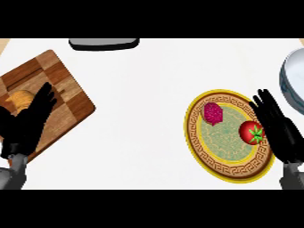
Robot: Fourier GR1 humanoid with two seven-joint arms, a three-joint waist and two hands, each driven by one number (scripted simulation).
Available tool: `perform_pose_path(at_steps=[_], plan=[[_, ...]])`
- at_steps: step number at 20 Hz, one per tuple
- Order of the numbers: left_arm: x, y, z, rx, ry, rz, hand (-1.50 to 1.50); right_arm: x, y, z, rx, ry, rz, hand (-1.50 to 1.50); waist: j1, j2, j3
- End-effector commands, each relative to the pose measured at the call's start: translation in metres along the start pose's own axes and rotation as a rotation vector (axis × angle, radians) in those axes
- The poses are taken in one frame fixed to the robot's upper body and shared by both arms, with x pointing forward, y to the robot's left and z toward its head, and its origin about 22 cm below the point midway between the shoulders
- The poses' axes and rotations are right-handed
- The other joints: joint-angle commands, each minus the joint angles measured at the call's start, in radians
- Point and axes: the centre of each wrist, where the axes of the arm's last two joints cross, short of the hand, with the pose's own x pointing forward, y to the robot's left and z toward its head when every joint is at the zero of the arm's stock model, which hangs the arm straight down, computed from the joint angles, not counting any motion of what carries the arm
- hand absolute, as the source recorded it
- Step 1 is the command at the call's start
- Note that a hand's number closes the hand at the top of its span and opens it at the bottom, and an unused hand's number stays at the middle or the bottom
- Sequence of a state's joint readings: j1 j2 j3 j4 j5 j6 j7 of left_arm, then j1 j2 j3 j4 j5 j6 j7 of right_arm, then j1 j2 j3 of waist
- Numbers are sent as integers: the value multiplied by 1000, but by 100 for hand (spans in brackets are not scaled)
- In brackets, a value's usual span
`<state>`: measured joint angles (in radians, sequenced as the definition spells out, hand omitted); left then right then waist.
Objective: Pick the tomato from the plate and place it in the bowl
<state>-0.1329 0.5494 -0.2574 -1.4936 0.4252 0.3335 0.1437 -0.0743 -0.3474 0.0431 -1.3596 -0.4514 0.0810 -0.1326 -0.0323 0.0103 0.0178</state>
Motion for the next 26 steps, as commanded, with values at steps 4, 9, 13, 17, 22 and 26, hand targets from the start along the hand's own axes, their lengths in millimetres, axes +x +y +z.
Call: perform_pose_path(at_steps=[4, 9, 13, 17, 22, 26], plan=[[12, -42, 1, -152, -83, 116, 0, 68, -31, 7, 125, -482, 296, 150, -37, -26, -19], [7, -69, 16, -286, -110, 221, 0, 49, -68, 45, -333, -671, 395, -150, -45, -22, -16], [-2, -86, 19, -324, -116, 192, 0, 19, -42, 69, -22, -882, 515, -150, -9, -14, -16], [2, -86, 21, -331, -121, 221, 0, 18, -45, 113, -6, -856, 815, -150, -1, -16, -18], [-2, -85, 19, -345, -121, 219, 0, 45, -48, 145, -224, -684, 1120, -150, -10, -13, -22], [-2, -91, 20, -344, -123, 208, 0, 72, -28, 175, -235, -494, 1198, -150, 0, -11, -23]])
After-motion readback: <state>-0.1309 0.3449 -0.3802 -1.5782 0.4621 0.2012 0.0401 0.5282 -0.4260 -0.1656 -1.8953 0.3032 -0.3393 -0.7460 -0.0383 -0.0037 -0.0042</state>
